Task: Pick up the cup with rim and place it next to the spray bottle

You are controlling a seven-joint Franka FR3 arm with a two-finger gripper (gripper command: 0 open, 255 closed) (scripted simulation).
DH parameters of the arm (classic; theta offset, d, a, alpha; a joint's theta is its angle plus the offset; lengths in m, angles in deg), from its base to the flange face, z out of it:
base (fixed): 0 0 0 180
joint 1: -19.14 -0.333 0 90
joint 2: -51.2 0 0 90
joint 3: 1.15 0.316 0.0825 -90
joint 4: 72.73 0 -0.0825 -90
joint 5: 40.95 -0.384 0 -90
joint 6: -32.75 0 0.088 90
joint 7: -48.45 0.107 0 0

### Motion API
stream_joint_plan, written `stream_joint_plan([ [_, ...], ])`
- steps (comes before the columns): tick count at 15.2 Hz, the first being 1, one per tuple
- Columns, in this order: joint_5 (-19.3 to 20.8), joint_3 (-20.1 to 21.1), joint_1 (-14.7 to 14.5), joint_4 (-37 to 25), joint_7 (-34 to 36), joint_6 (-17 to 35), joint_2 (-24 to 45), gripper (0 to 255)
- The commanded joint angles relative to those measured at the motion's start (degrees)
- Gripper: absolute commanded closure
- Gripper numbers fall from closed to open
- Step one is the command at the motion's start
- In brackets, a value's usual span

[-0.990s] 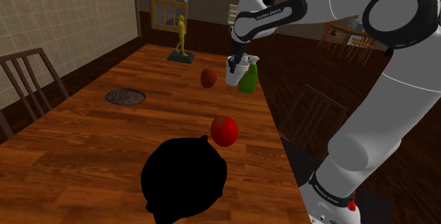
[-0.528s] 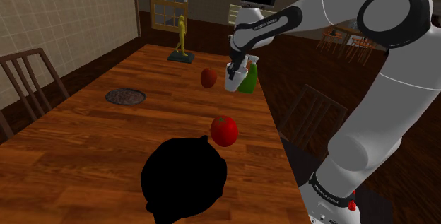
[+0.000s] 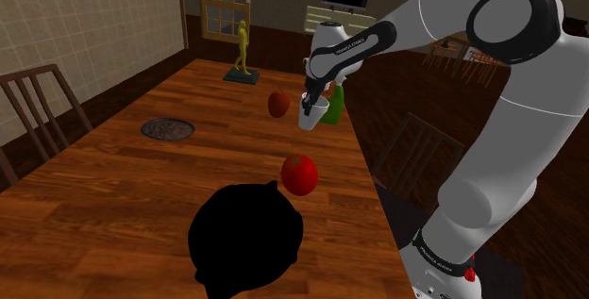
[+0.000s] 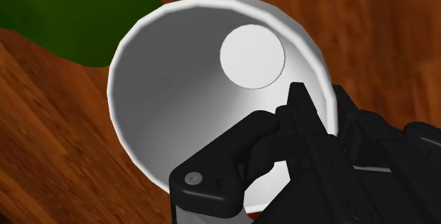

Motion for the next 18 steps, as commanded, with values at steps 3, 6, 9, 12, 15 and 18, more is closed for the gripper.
stream_joint_plan([
  [3, 0.22, 0.01, -0.08, 0.09, 0.29, 0.6, 0.47, 255],
  [6, 0.22, 0.01, -0.08, 0.09, 0.29, 0.6, 0.47, 255],
  [9, 0.22, 0.01, -0.08, 0.09, 0.29, 0.6, 0.47, 0],
  [12, 0.22, 0.01, -0.09, 0.09, 0.3, 0.6, 0.47, 0],
  [15, -0.25, 0.15, -0.11, -0.26, -0.02, -1.04, -0.84, 0],
  [18, -1.41, 0.46, -0.23, -1.66, -0.79, -5.72, -4.19, 0],
])
